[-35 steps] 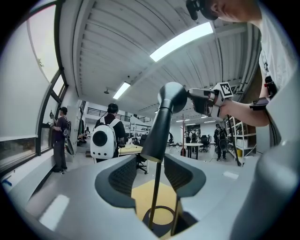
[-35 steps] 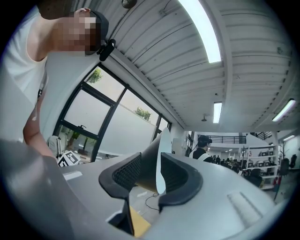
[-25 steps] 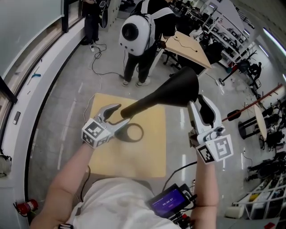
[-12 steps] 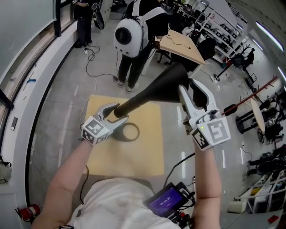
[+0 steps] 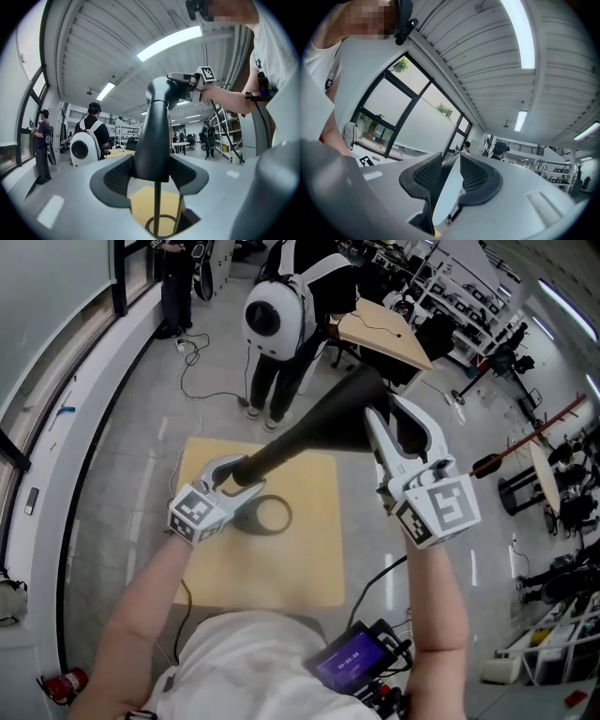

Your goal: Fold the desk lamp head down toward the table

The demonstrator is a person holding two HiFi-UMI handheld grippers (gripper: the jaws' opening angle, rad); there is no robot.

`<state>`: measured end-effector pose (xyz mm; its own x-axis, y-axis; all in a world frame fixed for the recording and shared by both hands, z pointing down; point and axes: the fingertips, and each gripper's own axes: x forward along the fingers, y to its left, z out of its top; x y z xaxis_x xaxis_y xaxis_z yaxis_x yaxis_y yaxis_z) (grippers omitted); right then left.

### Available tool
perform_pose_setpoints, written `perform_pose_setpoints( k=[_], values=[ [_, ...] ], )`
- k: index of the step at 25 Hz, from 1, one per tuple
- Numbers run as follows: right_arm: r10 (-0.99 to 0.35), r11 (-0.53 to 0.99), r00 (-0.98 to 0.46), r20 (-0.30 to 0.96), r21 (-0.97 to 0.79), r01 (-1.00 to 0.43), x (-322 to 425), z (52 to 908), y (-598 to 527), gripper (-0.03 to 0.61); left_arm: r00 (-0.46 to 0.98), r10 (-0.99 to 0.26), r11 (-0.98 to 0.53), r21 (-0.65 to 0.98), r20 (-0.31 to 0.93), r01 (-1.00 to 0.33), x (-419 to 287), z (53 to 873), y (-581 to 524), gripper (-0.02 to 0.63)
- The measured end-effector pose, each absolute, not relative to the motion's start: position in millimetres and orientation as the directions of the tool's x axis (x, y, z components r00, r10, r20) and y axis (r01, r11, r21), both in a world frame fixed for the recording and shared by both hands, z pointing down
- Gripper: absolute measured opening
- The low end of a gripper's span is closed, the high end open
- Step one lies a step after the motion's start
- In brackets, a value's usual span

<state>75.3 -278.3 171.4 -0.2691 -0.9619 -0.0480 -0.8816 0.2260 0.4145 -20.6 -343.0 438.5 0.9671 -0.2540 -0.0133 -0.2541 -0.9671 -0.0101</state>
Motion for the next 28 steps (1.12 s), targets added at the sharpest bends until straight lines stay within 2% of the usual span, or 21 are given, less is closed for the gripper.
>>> perform_pose_setpoints(
  k=[13, 28],
  values=[
    [-0.957, 0.236, -0.281, -0.069, 0.376, -0.896, 74, 170, -279, 0.127, 0.955, -0.291, -0.955, -0.041, -0.064, -0.294, -33, 432, -343, 0.244],
    [-0.958, 0.242, -0.276, -0.079, 0.299, -0.923, 93, 177, -274, 0.12, 0.961, -0.273, -0.958, -0.078, -0.042, -0.275, -33, 427, -339, 0.236]
  ],
)
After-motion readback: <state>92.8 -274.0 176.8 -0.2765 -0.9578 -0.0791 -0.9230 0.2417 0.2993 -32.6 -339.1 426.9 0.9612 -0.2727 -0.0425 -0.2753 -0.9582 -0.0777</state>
